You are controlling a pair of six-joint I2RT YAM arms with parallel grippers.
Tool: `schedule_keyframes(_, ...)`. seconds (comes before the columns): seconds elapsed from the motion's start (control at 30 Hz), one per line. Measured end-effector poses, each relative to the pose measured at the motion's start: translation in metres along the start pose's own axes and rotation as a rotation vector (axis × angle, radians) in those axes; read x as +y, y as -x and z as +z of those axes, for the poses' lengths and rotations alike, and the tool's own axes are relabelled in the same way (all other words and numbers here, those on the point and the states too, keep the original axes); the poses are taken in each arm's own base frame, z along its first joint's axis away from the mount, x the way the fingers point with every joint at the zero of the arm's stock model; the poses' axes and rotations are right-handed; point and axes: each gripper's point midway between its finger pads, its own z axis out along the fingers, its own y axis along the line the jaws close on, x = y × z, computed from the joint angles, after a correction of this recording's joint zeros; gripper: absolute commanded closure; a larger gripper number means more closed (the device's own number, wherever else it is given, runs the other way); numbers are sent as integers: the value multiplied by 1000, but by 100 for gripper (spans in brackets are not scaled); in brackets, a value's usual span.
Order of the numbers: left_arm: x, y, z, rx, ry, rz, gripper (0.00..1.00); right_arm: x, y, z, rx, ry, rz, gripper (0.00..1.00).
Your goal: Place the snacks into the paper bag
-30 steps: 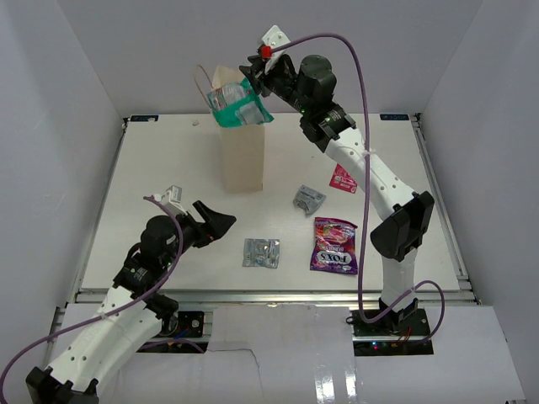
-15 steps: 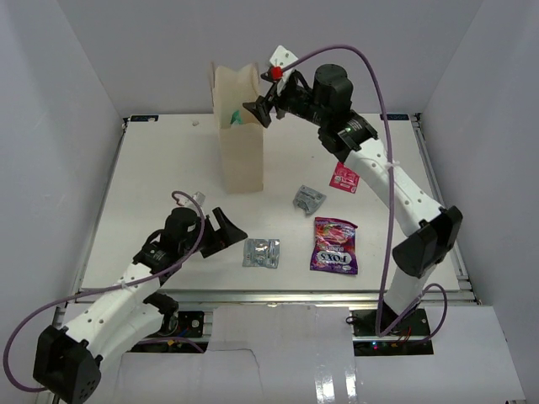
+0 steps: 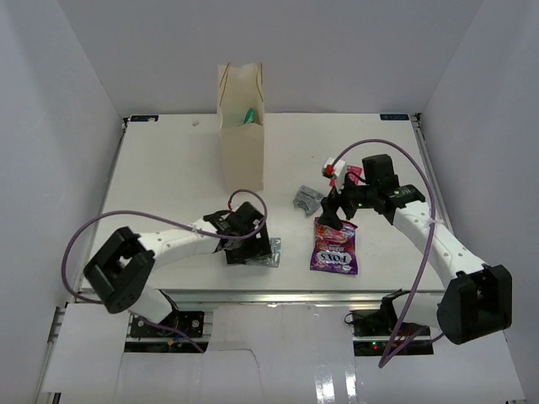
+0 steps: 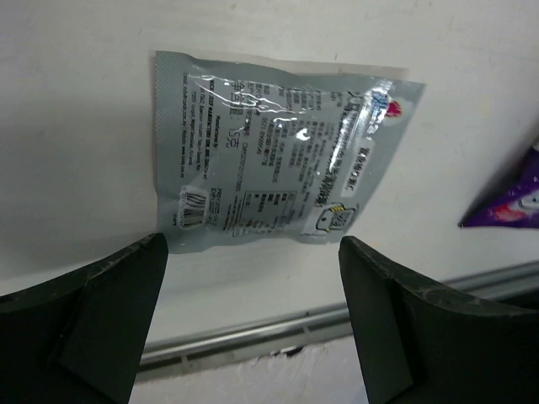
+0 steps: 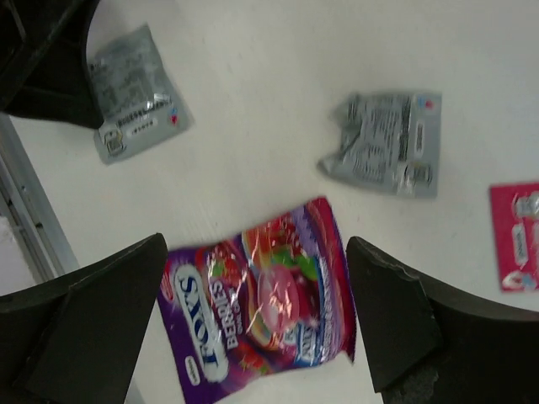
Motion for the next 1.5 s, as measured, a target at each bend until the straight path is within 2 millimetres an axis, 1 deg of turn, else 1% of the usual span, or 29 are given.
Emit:
schedule_keyframes(0.03, -4, 3, 6, -3, 30, 14, 7, -1, -20, -3, 35, -5, 42, 7)
schedule_keyframes(0.07, -7, 5, 13, -6, 62, 26, 7, -1, -35, -7, 59, -13, 76, 8)
schedule_keyframes(0.1, -9, 7, 16, -2, 95, 30, 7, 0, -46, -10, 73, -18, 98, 8)
schedule_keyframes(0.13, -12, 11, 20, -15, 120, 40, 7, 2, -53, -14, 77, -23, 108, 8)
schedule_keyframes(0.2, -14, 14, 24, -27, 158, 51, 8, 7, -57, -19, 69, -26, 112, 8)
schedule_keyframes(0.37, -11, 17, 27, -47, 222, 72, 8, 8, -50, -29, 31, -37, 105, 8)
schedule_keyframes(0.47, -9, 20, 29, -56, 250, 95, 13, 7, -51, -30, 23, -39, 112, 8)
schedule_keyframes(0.5, -8, 20, 29, -57, 257, 107, 19, 8, -52, -30, 23, -37, 117, 8)
schedule_keyframes(0.6, -5, 21, 31, -57, 272, 144, 31, 9, -56, -29, 26, -33, 128, 8)
schedule_keyframes(0.67, -3, 21, 32, -54, 277, 169, 33, 10, -54, -29, 19, -29, 127, 8)
schedule_keyframes(0.77, 1, 19, 35, -49, 277, 196, 43, 11, -52, -30, 11, -24, 126, 8)
schedule_keyframes(0.8, 1, 19, 35, -52, 273, 203, 47, 11, -52, -31, 8, -25, 126, 8)
schedule_keyframes(0.83, 0, 20, 36, -58, 264, 209, 54, 11, -51, -31, 5, -26, 127, 8)
schedule_keyframes(0.87, 0, 20, 36, -62, 255, 210, 58, 11, -51, -32, 2, -27, 128, 8)
schedule_keyframes(0.9, -1, 21, 37, -69, 242, 215, 63, 11, -50, -33, 0, -27, 127, 8)
schedule_keyframes(0.93, -3, 22, 38, -76, 225, 215, 72, 11, -50, -33, -3, -29, 128, 8)
schedule_keyframes(1.03, -13, 25, 42, -91, 167, 211, 81, 13, -53, -34, -3, -26, 139, 8)
schedule_keyframes(1.13, -28, 30, 42, -119, 90, 207, 96, 13, -54, -34, -5, -27, 148, 8)
schedule_keyframes(1.2, -29, 29, 41, -130, 69, 205, 100, 13, -54, -35, -7, -29, 152, 8)
schedule_keyframes(1.27, -29, 29, 39, -141, 52, 202, 100, 13, -54, -35, -8, -30, 153, 8)
schedule_keyframes(1.33, -24, 25, 34, -139, 46, 202, 100, 12, -54, -35, -8, -30, 154, 8)
schedule_keyframes(1.43, -18, 22, 22, -149, 31, 199, 100, 13, -54, -35, -8, -30, 155, 8)
schedule_keyframes(1.5, -23, 26, 7, -178, -5, 194, 100, 12, -54, -35, -8, -31, 156, 8)
